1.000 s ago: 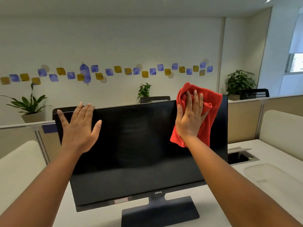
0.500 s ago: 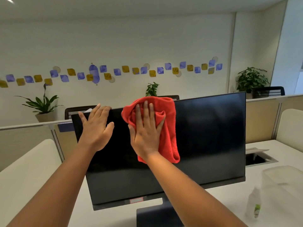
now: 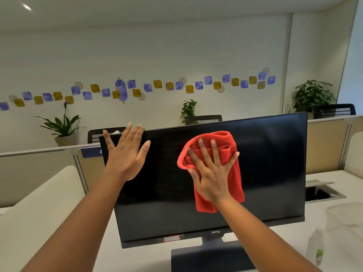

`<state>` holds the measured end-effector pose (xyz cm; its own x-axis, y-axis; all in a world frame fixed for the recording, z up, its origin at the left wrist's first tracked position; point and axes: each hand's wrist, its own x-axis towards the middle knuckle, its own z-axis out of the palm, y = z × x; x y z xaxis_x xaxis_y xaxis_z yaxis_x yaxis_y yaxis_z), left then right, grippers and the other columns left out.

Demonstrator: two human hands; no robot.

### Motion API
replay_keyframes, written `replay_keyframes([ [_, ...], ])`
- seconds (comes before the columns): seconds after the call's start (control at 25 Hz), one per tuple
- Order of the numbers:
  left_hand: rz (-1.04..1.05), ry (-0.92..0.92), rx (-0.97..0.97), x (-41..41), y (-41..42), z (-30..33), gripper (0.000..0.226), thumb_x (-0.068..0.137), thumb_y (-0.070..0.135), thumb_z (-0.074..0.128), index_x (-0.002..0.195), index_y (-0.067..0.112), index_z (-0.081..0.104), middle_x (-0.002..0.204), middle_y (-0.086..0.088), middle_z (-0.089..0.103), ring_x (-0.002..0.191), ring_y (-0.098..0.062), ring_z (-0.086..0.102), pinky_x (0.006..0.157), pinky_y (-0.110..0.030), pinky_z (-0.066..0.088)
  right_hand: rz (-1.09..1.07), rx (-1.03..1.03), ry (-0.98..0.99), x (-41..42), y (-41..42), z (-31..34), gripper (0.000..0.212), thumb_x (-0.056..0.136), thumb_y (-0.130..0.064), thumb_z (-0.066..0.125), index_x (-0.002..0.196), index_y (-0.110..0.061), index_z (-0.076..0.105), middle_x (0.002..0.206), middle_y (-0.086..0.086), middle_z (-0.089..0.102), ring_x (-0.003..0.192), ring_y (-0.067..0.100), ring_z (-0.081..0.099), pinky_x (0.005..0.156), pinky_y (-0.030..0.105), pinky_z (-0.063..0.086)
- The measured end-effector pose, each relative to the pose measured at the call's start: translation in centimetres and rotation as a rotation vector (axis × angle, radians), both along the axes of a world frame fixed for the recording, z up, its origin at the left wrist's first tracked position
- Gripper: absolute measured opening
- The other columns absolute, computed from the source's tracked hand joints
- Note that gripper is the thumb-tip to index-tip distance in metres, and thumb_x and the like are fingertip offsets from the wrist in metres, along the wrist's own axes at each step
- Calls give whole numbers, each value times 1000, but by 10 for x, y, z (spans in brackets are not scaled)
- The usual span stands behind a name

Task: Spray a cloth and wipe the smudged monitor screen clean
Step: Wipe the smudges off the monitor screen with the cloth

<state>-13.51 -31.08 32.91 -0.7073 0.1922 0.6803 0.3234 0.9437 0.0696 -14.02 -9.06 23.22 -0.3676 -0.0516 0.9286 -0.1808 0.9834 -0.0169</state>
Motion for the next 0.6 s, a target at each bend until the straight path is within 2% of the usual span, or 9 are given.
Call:
replay_keyframes([
  [0.12,-15,-36,39,1,0,3,70,82,51,4,144,21,14,155,2,12,142,-7,-5,99,-42,-34,-41,-155,-1,-6,-18,30,53,91,-48,29,141,-33,23,151,-2,20,143,19,-6,99,73,-3],
  [0.24,-21,-58,35,2,-2,4,70,82,50,3,144,21,17,155,1,16,142,-8,-1,99,-43,-34,-34,-132,-26,-8,-55,44,55,90,-48,28,142,-27,28,151,2,29,140,27,13,99,73,3],
  [0.36,-23,-56,4,2,-21,8,67,83,49,5,142,21,24,152,1,25,142,-9,7,102,-43,-32,-25,-44,-19,-9,-68,41,55,90,-48,29,142,-27,28,150,1,31,139,26,14,99,72,3],
  [0.48,67,-33,90,4,-56,10,65,84,46,8,140,20,29,150,-4,30,142,-14,13,104,-45,-28,-34,-59,1,-12,-61,40,55,90,-47,31,142,-27,28,150,1,30,139,25,14,100,71,3],
  [0.6,47,-82,165,8,-73,9,65,84,45,9,137,19,35,148,-9,33,141,-19,17,106,-45,-25,-25,-56,-9,-11,-70,39,56,90,-47,30,142,-26,27,151,2,29,139,26,13,100,71,2],
])
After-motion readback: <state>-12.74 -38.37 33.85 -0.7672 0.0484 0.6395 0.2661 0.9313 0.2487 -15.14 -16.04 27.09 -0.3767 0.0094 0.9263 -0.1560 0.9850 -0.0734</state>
